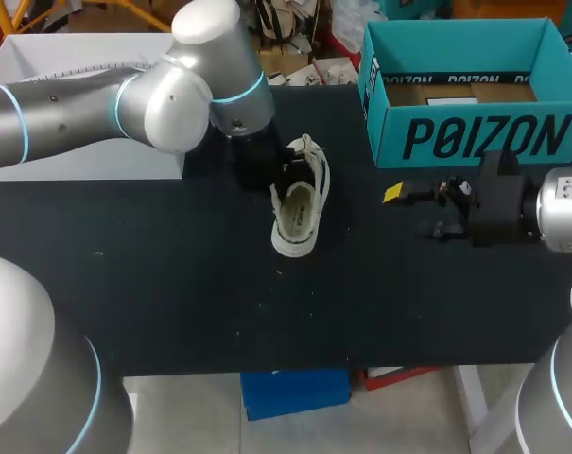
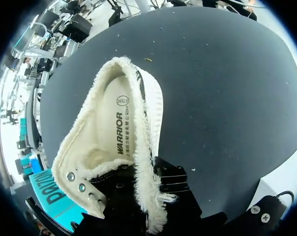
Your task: Take the shoe out of the shoebox, open the shoe tongue, remove and reinsert the insole, then place the shoe into the shoebox
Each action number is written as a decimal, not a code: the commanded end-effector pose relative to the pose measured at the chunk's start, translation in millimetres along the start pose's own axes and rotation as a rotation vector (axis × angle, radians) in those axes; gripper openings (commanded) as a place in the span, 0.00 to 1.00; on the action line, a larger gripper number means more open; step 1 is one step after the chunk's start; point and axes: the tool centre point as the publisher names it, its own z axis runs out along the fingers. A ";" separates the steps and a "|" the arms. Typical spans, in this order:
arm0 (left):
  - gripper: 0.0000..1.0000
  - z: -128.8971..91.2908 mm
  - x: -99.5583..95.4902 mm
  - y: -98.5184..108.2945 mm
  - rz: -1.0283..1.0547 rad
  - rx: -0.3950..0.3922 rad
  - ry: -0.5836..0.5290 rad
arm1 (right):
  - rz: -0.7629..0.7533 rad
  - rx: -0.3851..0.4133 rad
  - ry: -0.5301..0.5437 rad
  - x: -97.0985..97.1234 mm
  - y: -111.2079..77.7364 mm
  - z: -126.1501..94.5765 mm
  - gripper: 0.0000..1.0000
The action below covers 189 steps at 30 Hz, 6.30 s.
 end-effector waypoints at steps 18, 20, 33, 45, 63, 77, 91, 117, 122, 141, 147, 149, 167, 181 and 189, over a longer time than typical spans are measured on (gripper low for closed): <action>0.00 -103.0 -17.5 16.0 0.040 -0.035 -0.085 | 0.001 -0.001 -0.003 0.8 -0.3 1.1 1.00; 0.00 -110.2 -15.6 28.4 0.044 -0.038 -0.089 | 0.001 -0.001 -0.003 0.8 -0.3 1.1 1.00; 0.00 -176.8 -17.9 71.5 -0.204 -0.063 -0.189 | 0.001 -0.001 -0.003 0.8 -0.3 1.1 1.00; 0.00 -239.4 50.1 69.1 -0.671 -0.193 -0.233 | 0.001 -0.001 -0.003 0.8 -0.3 1.1 1.00; 0.00 -272.6 86.6 44.4 -0.927 -0.266 -0.210 | 0.001 -0.001 -0.003 0.8 -0.3 1.1 1.00; 0.00 -272.6 86.6 44.4 -0.927 -0.266 -0.210 | 0.001 -0.001 -0.003 0.8 -0.3 1.1 1.00; 0.00 -268.3 105.9 65.5 -0.943 -0.217 -0.232 | 0.001 -0.001 -0.003 0.8 -0.3 1.1 1.00; 0.00 -259.6 304.7 149.2 -1.325 -0.354 -0.119 | 0.001 -0.001 -0.003 0.8 -0.3 1.1 1.00; 0.00 -259.5 332.2 159.5 -1.385 -0.390 -0.099 | 0.001 -0.001 -0.003 0.8 -0.3 1.1 1.00; 0.00 -235.4 366.0 183.0 -1.443 -0.423 -0.035 | 0.001 -0.001 -0.003 0.8 -0.3 1.1 1.00; 0.00 -219.3 369.5 182.3 -1.458 -0.410 -0.017 | 0.001 -0.001 -0.003 0.8 -0.3 1.1 1.00; 0.00 -211.3 373.4 182.9 -1.465 -0.405 -0.007 | 0.001 -0.001 -0.003 0.8 -0.3 1.1 1.00; 0.00 -159.3 392.6 188.1 -1.500 -0.397 0.035 | 0.001 -0.001 -0.003 0.8 -0.3 1.1 1.00; 0.00 -126.5 400.2 198.8 -1.521 -0.422 0.028 | 0.001 -0.001 -0.003 0.8 -0.3 1.1 1.00; 0.24 -123.6 400.3 201.4 -1.518 -0.415 0.043 | 0.001 -0.001 -0.003 0.8 -0.3 1.1 1.00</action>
